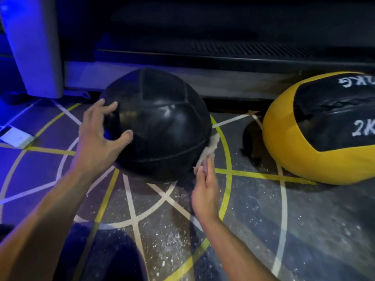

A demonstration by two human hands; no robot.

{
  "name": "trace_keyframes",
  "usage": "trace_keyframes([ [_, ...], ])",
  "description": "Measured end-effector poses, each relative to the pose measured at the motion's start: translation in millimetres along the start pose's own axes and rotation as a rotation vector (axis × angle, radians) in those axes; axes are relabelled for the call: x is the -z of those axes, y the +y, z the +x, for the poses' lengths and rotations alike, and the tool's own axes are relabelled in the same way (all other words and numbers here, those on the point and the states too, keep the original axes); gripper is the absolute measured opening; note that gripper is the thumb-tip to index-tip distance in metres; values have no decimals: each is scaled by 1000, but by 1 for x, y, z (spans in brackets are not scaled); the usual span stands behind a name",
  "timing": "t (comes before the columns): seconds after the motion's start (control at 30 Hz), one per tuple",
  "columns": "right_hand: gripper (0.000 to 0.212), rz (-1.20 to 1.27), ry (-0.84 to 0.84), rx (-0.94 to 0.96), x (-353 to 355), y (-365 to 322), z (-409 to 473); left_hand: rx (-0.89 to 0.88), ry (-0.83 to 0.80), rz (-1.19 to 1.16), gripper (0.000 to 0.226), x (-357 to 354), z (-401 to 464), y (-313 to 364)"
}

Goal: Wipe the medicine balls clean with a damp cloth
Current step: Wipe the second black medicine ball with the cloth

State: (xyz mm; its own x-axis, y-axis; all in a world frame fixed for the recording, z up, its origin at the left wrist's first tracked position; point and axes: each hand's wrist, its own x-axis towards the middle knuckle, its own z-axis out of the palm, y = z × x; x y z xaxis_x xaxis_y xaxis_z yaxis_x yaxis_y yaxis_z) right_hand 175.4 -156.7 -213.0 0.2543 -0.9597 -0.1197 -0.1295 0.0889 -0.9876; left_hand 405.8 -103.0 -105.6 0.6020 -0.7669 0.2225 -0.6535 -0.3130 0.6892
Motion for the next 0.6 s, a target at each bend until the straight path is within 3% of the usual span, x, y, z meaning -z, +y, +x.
trace_keyframes([
  [0.07,48,286,163,-249,-18,-24,11,-1,20,-55,74,5,-18,-8],
  [0.1,47,330,165,-245,-20,-38,14,14,27,-75,74,6,-25,-13],
  [0.13,46,308,145,-190,-22,-50,16,48,40,-93,77,8,-30,-22],
  [0.2,45,76,20,94,-27,-66,6,140,72,-158,78,13,-37,-38],
  [0.27,49,-169,-162,403,-23,-53,-9,220,78,-205,71,19,-42,-48],
  [0.33,52,-257,-221,543,-20,-27,-9,282,73,-215,64,25,-51,-55],
  [0.5,47,-81,-137,280,-25,-29,-4,333,48,-72,58,36,-53,-60],
  [0.6,32,-159,-41,123,-18,-24,1,350,-13,-35,61,40,-48,-60],
])
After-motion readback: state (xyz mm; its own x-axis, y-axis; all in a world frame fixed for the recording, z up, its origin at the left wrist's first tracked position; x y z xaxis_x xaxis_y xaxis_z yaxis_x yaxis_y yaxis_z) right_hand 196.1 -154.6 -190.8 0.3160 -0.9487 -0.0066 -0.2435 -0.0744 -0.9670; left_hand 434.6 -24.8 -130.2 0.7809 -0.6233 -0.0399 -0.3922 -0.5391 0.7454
